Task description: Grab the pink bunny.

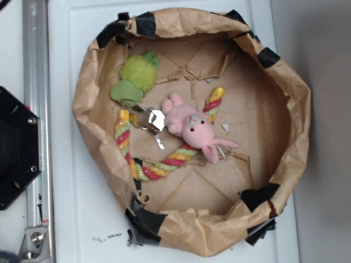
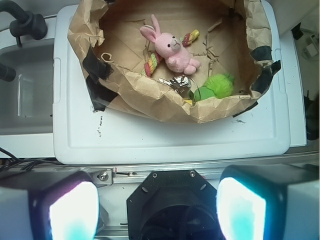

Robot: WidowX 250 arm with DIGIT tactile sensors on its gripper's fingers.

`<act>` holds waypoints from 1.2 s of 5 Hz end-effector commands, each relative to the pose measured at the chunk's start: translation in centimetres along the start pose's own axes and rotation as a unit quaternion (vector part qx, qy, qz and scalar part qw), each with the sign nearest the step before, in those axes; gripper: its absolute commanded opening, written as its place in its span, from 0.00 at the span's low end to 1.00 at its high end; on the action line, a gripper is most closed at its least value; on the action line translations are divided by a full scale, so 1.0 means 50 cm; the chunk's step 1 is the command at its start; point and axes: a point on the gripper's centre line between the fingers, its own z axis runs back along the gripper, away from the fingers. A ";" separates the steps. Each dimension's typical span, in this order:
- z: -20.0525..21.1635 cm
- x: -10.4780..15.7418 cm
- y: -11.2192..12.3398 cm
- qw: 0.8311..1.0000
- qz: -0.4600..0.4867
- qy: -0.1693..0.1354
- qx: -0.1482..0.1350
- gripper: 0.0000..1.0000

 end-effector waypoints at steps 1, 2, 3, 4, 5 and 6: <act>0.000 0.000 0.000 1.000 0.000 0.000 0.000 1.00; -0.092 0.095 0.065 0.991 -0.054 -0.124 0.003 1.00; -0.166 0.187 0.081 0.993 -0.089 -0.081 -0.011 1.00; -0.277 0.270 0.062 0.987 -0.147 -0.046 -0.034 1.00; -0.366 0.261 0.040 0.983 -0.183 0.010 -0.003 1.00; -0.442 0.242 0.027 0.975 -0.215 0.044 0.017 1.00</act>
